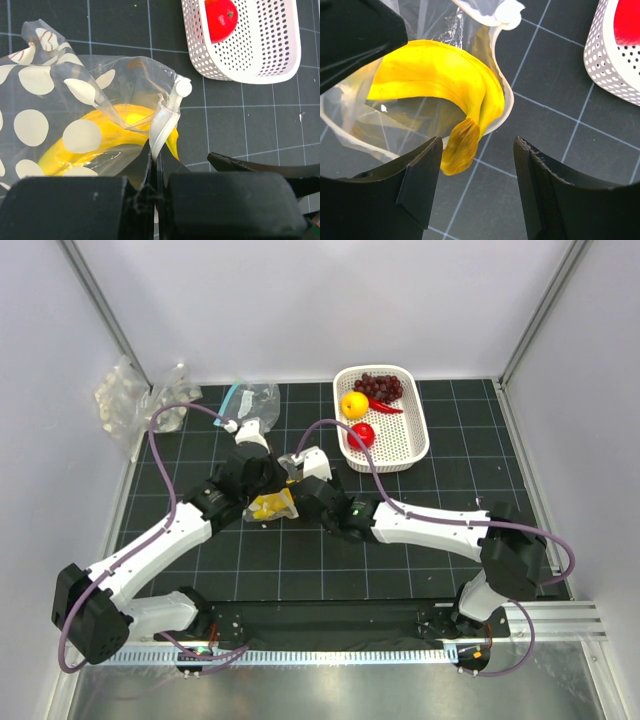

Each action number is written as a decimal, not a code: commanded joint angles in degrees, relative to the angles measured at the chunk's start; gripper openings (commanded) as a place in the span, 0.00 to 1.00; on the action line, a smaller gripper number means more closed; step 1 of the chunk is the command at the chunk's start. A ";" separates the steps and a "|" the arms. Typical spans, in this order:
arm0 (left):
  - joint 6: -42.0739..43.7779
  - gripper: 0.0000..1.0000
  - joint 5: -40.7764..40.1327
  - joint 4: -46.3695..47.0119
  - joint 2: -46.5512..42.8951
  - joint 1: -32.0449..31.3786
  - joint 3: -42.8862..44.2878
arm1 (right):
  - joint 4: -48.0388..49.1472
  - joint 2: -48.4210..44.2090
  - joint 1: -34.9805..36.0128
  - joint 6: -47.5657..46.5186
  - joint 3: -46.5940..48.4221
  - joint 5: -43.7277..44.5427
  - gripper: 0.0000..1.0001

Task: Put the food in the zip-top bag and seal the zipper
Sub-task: Adjust the zipper food storage bag at the center of the board.

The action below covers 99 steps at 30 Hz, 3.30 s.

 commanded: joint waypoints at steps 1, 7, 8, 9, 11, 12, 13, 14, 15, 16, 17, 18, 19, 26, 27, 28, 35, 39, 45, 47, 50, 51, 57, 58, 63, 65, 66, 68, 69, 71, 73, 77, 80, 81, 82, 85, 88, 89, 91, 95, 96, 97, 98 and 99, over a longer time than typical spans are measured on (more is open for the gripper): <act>-1.63 0.00 -1.89 1.32 -0.21 0.47 0.09 | 3.48 -2.42 0.46 3.35 -0.32 1.77 0.65; -3.13 0.01 -1.19 0.53 0.93 1.52 0.36 | 7.35 -0.85 0.46 5.72 -2.43 3.61 0.62; -3.21 0.00 -0.84 0.71 0.85 1.53 0.36 | 8.14 -0.24 0.46 5.73 -2.61 4.31 0.62; -3.30 0.00 -0.75 0.62 0.76 1.70 0.36 | 8.32 0.47 0.46 5.81 -2.44 5.36 0.61; -3.48 0.01 0.22 0.97 0.24 1.79 0.01 | 8.76 2.14 0.46 5.82 -2.08 6.60 0.57; -3.57 0.00 0.57 1.06 -0.03 1.88 0.01 | 9.20 2.49 0.54 5.55 -2.26 6.95 0.54; -3.48 0.01 0.74 1.23 -0.38 1.96 -0.26 | 9.64 2.76 0.37 5.46 -2.26 7.48 0.52; -3.57 0.00 1.18 1.41 -0.56 1.88 -0.34 | 10.17 3.02 0.46 5.38 -2.26 7.75 0.43; -3.57 0.00 1.36 1.50 -0.73 1.88 -0.43 | 10.26 3.02 0.46 5.20 -2.34 8.01 0.38; -3.57 0.00 1.36 1.59 -1.00 1.96 -0.52 | 10.08 2.94 0.46 5.29 -2.08 9.14 0.32; -3.57 0.00 1.45 1.50 -1.17 1.88 -0.61 | 9.56 2.41 0.46 5.29 -2.08 9.59 0.24; -3.48 0.00 1.54 1.67 -1.26 1.96 -0.61 | 9.82 1.97 0.46 5.03 -2.34 10.03 0.19; -3.30 0.00 1.62 1.85 -1.44 1.96 -0.61 | 9.99 1.36 0.54 4.41 -2.87 10.64 0.16; -3.13 0.00 2.59 2.47 -0.56 1.88 -0.52 | 11.84 -2.60 0.37 4.40 -5.42 7.76 0.30; -3.13 0.00 2.59 2.47 -0.47 1.88 -0.52 | 12.10 -2.86 0.37 4.41 -5.60 7.31 0.33; -3.13 0.00 2.59 2.47 -0.38 1.88 -0.52 | 12.54 -3.13 0.46 4.32 -5.68 7.31 0.37; -2.60 0.00 5.14 3.35 0.32 1.88 -0.52 | 17.64 -5.76 0.37 3.71 -9.28 5.03 0.48; -2.60 0.00 6.19 3.87 0.58 1.88 -0.43 | 18.35 -3.58 0.37 3.97 -8.76 3.27 0.51; -2.51 0.01 6.19 3.79 -0.12 1.96 -0.61 | 18.43 -0.58 0.37 4.14 -7.53 2.47 0.60; -2.51 0.01 6.02 3.87 -0.29 1.96 -0.61 | 18.52 -0.06 0.37 4.49 -7.62 2.21 0.60; -1.99 0.00 5.23 3.79 -0.12 1.88 -0.52 | 18.26 1.08 0.37 6.16 -7.62 3.09 0.60; -2.07 0.00 5.14 3.61 -0.12 1.96 -0.52 | 18.08 1.96 0.37 6.51 -7.62 3.26 0.59; -2.07 0.01 4.61 3.43 -0.65 2.40 -0.78 | 17.82 4.34 0.37 8.45 -7.18 4.50 0.52; -2.07 0.00 4.61 3.52 -0.65 2.49 -0.87 | 17.82 4.52 0.37 8.63 -7.18 4.67 0.48; -1.46 0.00 6.54 4.14 0.14 2.58 -0.70 | 18.08 2.59 0.46 6.17 -7.36 5.37 0.20; 0.11 0.00 10.05 5.01 1.11 2.41 -0.35 | 18.61 0.39 0.37 3.20 -8.06 4.94 0.12; 0.47 0.00 11.37 5.19 1.89 2.40 0.18 | 18.70 -0.14 0.37 2.22 -8.15 4.41 0.11; 1.18 0.00 14.45 5.28 4.44 2.06 1.58 | 17.83 -1.02 0.46 0.02 -7.36 3.62 0.06; 1.88 0.00 16.20 5.19 5.23 1.88 2.02 | 16.51 -1.37 0.46 -0.42 -6.83 3.79 0.06; 2.32 0.00 18.32 5.28 7.08 1.53 3.08 | 17.72 -2.77 0.46 -1.30 -7.44 3.44 0.05; 2.58 0.00 19.46 5.28 8.05 1.35 3.52 | 18.60 -3.91 0.46 -3.58 -8.41 2.13 0.05; 2.85 0.00 20.08 5.28 7.44 1.09 3.52 | 19.05 -4.71 0.46 -6.66 -8.15 1.77 0.05; 3.03 0.00 20.60 5.37 6.21 1.00 3.17 | 19.04 -4.45 0.46 -8.68 -7.71 1.07 0.04; 3.29 0.00 21.22 5.72 5.95 0.91 3.00 | 19.66 -4.53 0.46 -9.30 -8.23 0.55 0.04; 3.29 0.00 21.75 6.07 5.08 0.91 2.91 | 21.32 -4.71 0.46 -10.69 -8.67 -1.37 0.04; 3.38 0.00 24.12 6.94 3.75 0.47 2.47 | 23.26 -5.94 0.46 -12.02 -10.25 -3.76 0.04; 3.73 0.00 25.18 7.56 1.82 -0.40 2.20 | 26.59 -8.13 0.46 -13.43 -12.36 -6.49 0.04; 3.90 0.00 25.35 7.65 0.86 -0.58 2.12 | 27.04 -8.75 0.46 -14.39 -13.32 -7.45 0.04; 3.99 0.00 25.97 7.91 -0.20 -1.11 1.94 | 27.92 -10.76 0.37 -15.27 -14.29 -7.63 0.04; 3.30 0.00 28.42 10.19 -3.10 -1.37 0.62 | 30.99 -13.23 0.37 -17.12 -17.36 -7.98 0.04; 2.85 0.00 29.13 12.03 -4.50 -1.55 0.01 | 31.78 -13.58 0.37 -17.73 -17.90 -8.59 0.04; 2.41 0.00 30.53 13.09 -5.21 -1.46 -1.04 | 32.92 -14.55 0.37 -17.91 -18.42 -9.12 0.04; 1.89 0.00 30.98 14.15 -5.91 -1.64 -1.66 | 33.54 -14.99 0.37 -18.00 -19.39 -9.47 0.04; 1.10 0.00 31.59 15.64 -6.79 -1.64 -2.36 | 34.16 -15.60 0.37 -18.35 -19.92 -10.00 0.04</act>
